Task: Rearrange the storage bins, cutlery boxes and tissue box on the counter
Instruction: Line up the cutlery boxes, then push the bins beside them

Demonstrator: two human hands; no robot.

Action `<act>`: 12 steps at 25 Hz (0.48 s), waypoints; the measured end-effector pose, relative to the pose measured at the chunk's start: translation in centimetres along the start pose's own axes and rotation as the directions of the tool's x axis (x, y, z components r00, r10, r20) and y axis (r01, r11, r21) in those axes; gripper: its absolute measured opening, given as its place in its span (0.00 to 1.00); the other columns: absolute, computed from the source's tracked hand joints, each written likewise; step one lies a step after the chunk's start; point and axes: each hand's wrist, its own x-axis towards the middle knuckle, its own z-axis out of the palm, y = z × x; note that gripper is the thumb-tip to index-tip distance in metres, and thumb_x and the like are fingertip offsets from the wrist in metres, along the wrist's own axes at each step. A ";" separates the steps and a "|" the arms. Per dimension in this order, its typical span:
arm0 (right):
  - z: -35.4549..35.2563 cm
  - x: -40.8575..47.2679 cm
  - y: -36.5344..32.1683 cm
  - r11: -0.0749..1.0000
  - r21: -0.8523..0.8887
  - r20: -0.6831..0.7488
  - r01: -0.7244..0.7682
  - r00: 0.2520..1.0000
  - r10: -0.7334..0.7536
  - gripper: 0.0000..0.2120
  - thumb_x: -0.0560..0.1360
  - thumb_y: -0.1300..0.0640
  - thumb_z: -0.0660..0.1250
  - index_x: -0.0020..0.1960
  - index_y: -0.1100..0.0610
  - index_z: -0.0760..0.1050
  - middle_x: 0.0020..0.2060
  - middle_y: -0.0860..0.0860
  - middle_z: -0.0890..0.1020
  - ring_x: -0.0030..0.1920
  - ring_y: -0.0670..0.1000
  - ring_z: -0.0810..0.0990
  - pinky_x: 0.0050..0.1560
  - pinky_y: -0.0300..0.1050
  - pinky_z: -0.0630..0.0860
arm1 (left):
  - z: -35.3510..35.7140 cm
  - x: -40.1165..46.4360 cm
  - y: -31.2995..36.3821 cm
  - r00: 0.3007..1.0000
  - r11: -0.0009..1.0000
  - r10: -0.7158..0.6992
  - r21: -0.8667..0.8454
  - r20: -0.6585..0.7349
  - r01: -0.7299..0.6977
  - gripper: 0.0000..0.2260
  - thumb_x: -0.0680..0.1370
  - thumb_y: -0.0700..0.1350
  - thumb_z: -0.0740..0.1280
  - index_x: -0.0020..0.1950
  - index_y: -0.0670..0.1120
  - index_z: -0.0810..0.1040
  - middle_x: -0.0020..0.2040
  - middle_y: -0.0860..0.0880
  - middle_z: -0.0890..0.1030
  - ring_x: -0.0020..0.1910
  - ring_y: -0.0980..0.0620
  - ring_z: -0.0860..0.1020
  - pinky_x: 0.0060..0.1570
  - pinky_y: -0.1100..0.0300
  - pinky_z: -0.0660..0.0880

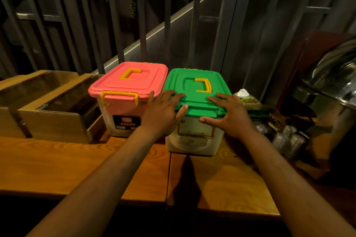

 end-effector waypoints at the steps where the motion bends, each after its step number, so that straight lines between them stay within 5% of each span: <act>1: 0.2 0.7 0.2 1.000 0.002 0.006 -0.003 1.000 0.003 0.48 0.54 0.18 0.60 0.68 0.42 0.72 0.70 0.49 0.70 0.72 0.54 0.63 0.74 0.61 0.58 | 0.2 0.6 -0.2 1.000 1.000 -0.004 -0.003 -0.002 0.004 0.27 0.77 0.63 0.48 0.71 0.54 0.70 0.70 0.48 0.73 0.71 0.47 0.68 0.72 0.39 0.54; 7: 0.9 3.8 1.3 0.998 -0.041 0.055 -0.043 0.997 0.045 0.48 0.54 0.19 0.61 0.70 0.40 0.69 0.72 0.48 0.68 0.74 0.55 0.60 0.76 0.56 0.54 | 2.4 3.3 -1.4 0.999 1.000 -0.005 0.026 -0.034 0.006 0.25 0.78 0.62 0.49 0.70 0.53 0.71 0.68 0.48 0.75 0.70 0.48 0.69 0.71 0.37 0.55; 12: 1.3 5.4 2.1 0.996 -0.072 0.054 -0.057 0.997 0.061 0.50 0.53 0.17 0.60 0.70 0.38 0.69 0.72 0.47 0.68 0.72 0.54 0.62 0.73 0.58 0.61 | 3.2 4.3 -1.7 0.996 0.998 0.003 0.055 -0.084 0.001 0.24 0.79 0.61 0.51 0.68 0.52 0.73 0.65 0.47 0.77 0.67 0.47 0.72 0.67 0.42 0.59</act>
